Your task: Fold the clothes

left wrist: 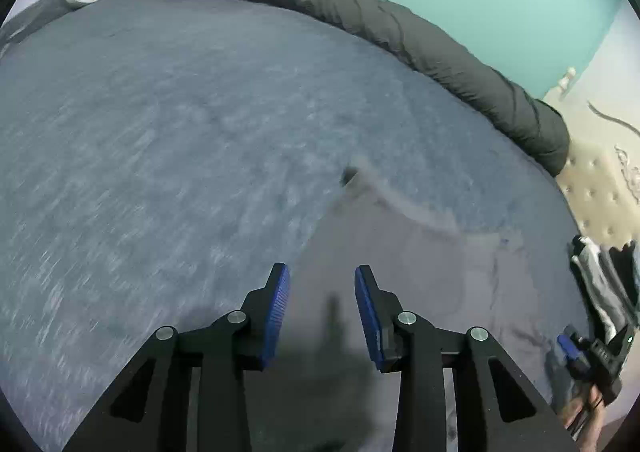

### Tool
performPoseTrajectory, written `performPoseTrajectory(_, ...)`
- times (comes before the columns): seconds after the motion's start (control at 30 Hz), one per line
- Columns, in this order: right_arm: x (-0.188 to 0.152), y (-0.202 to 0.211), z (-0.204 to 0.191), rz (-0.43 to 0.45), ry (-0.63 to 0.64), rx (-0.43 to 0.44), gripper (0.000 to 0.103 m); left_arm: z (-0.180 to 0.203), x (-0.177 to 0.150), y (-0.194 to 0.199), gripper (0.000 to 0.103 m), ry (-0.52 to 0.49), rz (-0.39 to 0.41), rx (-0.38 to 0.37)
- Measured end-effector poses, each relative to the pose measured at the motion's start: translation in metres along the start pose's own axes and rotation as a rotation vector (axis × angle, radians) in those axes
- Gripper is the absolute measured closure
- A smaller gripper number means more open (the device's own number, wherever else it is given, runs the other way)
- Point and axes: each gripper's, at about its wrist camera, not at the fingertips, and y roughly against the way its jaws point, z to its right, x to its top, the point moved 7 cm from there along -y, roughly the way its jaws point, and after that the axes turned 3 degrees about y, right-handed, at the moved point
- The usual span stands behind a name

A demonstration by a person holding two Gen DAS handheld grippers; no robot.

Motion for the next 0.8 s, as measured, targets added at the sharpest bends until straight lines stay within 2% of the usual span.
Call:
performPoseTrajectory(0.17,0.004,-0.006,-0.007,0.002,0.026,0.008,0.070,0.022,0.031,-0.035,0.066,0.018,-0.024,-0.043)
performPoseTrajectory(0.4,0.007,-0.015,-0.010,-0.007,0.032,0.023,0.070,0.024,0.062,-0.086,0.066,0.032,-0.089,-0.006)
performPoseTrajectory(0.53,0.008,-0.016,-0.008,-0.012,0.021,0.027,0.070,0.025,0.071,-0.101,0.066,0.043,-0.112,-0.025)
performPoseTrajectory(0.57,0.008,-0.016,-0.007,-0.011,0.020,0.028,0.070,0.025,0.071,-0.104,0.069,0.046,-0.122,-0.029)
performPoseTrajectory(0.63,0.009,-0.014,-0.005,-0.006,0.015,0.029,0.070,0.027,0.073,-0.107,0.092,0.039,-0.124,-0.030)
performPoseTrajectory(0.7,0.010,-0.012,-0.004,-0.001,0.011,0.030,0.070,0.032,0.076,-0.106,0.099,0.019,-0.110,-0.027)
performPoseTrajectory(0.8,0.009,-0.011,-0.004,0.000,0.010,0.034,0.070,0.039,0.082,-0.102,0.100,-0.016,-0.084,-0.014)
